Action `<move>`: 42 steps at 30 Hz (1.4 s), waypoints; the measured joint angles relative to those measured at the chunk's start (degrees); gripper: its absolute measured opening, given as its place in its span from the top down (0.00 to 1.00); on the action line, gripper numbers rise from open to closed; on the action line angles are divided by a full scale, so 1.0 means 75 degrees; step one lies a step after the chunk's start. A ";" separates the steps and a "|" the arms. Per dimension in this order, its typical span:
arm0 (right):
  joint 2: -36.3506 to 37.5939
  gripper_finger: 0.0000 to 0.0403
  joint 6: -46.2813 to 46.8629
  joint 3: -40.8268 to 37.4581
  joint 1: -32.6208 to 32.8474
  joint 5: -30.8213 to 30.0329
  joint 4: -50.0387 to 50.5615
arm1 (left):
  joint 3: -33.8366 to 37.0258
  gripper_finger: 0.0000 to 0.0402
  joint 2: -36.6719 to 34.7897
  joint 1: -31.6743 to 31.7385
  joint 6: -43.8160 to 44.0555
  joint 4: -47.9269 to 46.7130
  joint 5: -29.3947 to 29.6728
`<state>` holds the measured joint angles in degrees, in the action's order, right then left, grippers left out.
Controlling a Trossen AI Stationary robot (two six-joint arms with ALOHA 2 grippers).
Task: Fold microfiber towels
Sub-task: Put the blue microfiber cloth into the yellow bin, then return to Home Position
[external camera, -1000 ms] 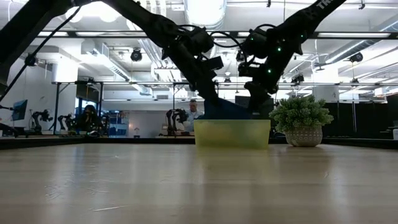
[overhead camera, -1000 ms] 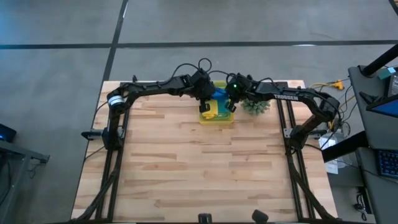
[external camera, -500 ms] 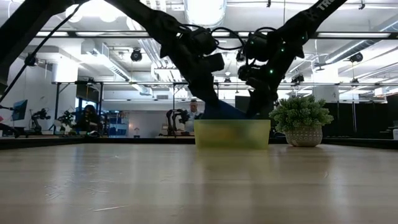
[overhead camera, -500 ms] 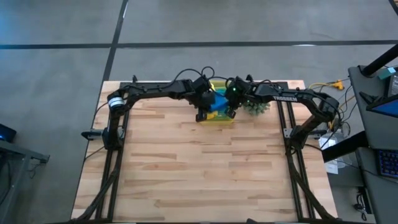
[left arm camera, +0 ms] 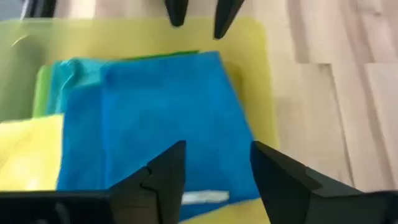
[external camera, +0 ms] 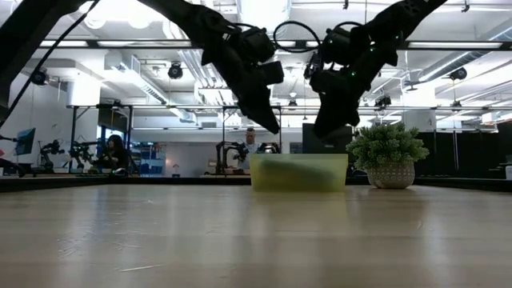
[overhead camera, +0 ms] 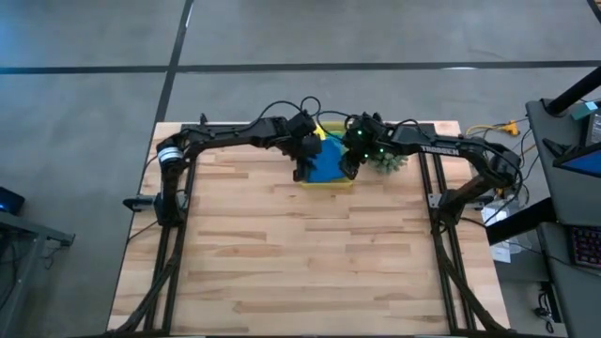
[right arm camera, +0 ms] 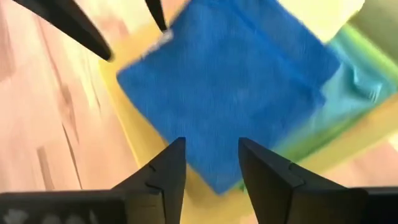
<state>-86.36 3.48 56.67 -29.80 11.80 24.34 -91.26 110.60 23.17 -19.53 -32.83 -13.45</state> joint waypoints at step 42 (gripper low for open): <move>0.2269 0.97 0.4566 -0.3108 0.1865 -0.0425 -1.0999 | 0.4715 1.00 -0.4661 -0.0516 0.4570 0.7473 -0.0851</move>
<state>-69.34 37.73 33.36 -15.81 8.61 -58.15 -55.90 75.64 19.31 14.75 23.22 -19.83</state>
